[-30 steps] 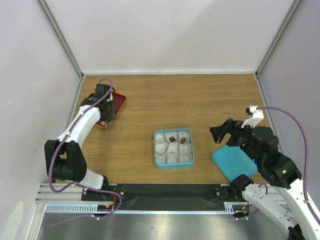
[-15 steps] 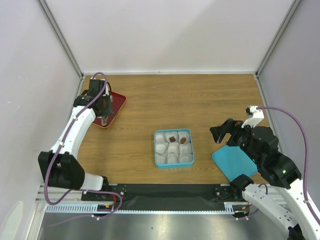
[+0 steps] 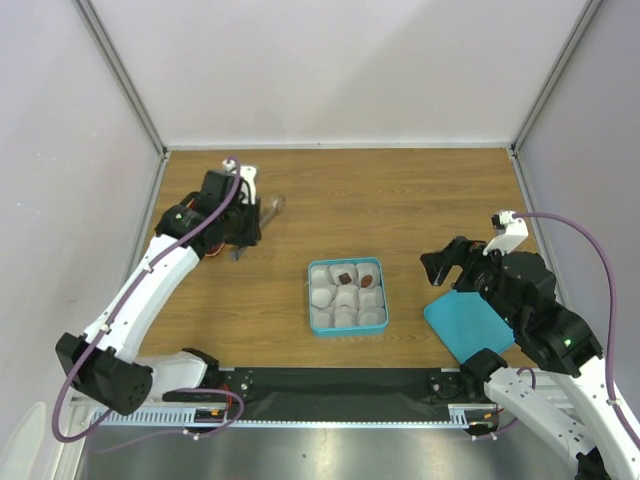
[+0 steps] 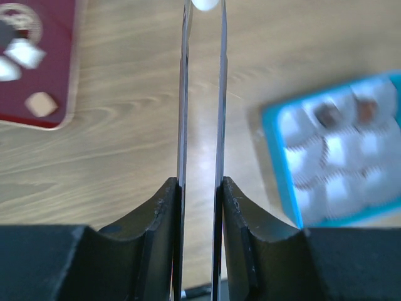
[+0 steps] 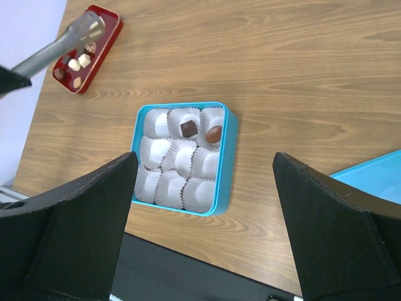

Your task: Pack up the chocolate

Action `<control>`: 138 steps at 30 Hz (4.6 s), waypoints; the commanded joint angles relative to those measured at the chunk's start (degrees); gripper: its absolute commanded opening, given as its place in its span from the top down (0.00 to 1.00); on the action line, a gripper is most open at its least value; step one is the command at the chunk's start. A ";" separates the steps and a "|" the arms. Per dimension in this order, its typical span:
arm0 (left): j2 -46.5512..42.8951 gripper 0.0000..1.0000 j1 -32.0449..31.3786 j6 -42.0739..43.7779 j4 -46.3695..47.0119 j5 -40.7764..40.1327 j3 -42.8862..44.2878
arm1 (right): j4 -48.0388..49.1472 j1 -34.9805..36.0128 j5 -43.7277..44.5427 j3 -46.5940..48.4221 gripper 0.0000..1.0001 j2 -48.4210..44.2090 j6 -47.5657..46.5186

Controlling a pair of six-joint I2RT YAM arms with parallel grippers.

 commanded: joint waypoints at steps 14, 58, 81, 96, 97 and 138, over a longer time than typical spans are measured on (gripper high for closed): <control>-10.64 0.69 -15.00 -1.90 -5.60 9.08 -5.64 | -1.26 -0.08 1.76 3.04 0.04 -0.09 0.79; -4.85 0.58 -18.26 -2.07 -3.49 7.60 -9.08 | -0.83 -0.08 1.76 3.57 0.05 -1.67 1.40; 0.50 0.51 -16.42 -3.04 -6.30 -9.01 9.55 | -1.18 -0.08 1.32 3.22 0.05 -2.11 1.75; 6.22 0.50 13.46 -1.46 2.56 -4.27 7.98 | 1.02 -0.08 -0.79 -0.29 0.04 -2.73 1.06; 6.84 0.49 14.34 -1.11 3.44 -4.19 7.37 | 1.28 -0.17 -0.79 -0.65 0.04 -2.73 0.97; 32.33 0.48 22.17 0.91 12.42 -5.59 13.25 | 5.59 -0.17 0.44 -2.05 0.04 1.23 -3.17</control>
